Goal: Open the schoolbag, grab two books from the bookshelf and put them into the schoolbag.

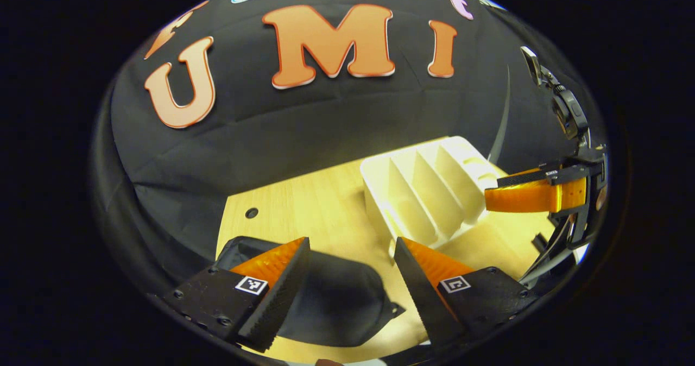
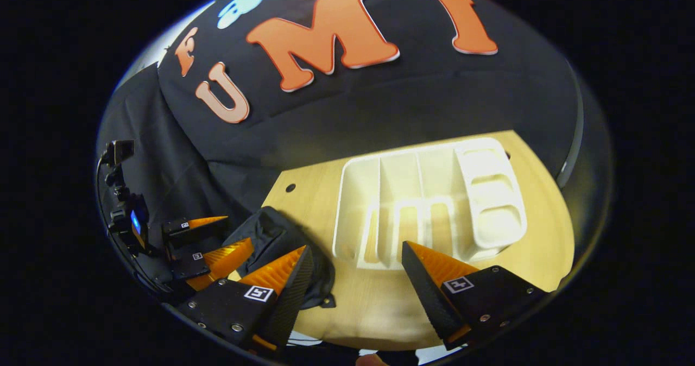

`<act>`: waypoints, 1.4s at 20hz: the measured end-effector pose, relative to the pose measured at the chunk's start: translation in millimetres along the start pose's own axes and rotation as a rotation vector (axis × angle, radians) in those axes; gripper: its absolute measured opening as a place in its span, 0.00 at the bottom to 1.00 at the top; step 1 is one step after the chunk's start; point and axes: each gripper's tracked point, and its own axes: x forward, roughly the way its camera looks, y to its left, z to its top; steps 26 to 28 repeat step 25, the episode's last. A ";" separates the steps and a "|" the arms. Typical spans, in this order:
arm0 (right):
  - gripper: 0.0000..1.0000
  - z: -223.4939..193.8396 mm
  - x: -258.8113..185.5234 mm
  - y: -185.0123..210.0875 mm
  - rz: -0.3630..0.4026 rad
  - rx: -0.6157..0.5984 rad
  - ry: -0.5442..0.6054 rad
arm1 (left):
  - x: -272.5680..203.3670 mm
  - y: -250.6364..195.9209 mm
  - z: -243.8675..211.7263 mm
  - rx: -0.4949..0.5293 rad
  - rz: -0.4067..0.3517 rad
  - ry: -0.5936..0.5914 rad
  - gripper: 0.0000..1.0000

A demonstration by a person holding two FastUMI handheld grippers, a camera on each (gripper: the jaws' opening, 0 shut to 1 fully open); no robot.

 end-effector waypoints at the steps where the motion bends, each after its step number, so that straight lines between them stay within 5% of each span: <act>1: 0.97 11.7 -8.2 -2.8 -0.010 -0.028 -0.044 | -2.0 -9.0 9.5 -0.016 0.015 -0.043 0.99; 9: 0.97 80.7 -61.3 -18.7 -0.086 -0.191 -0.353 | -42.2 -50.2 91.1 -0.028 0.182 -0.394 0.98; 17: 1.00 94.5 -97.5 -21.5 -0.104 -0.298 -0.571 | -92.3 -61.6 136.4 -0.095 0.266 -0.701 1.00; 22: 0.97 88.1 -116.6 -15.6 -0.127 -0.306 -0.662 | -96.1 -49.6 116.9 -0.121 0.325 -0.734 1.00; 28: 0.97 84.5 -115.4 -16.1 -0.118 -0.275 -0.667 | -84.0 -58.0 106.2 -0.135 0.291 -0.709 1.00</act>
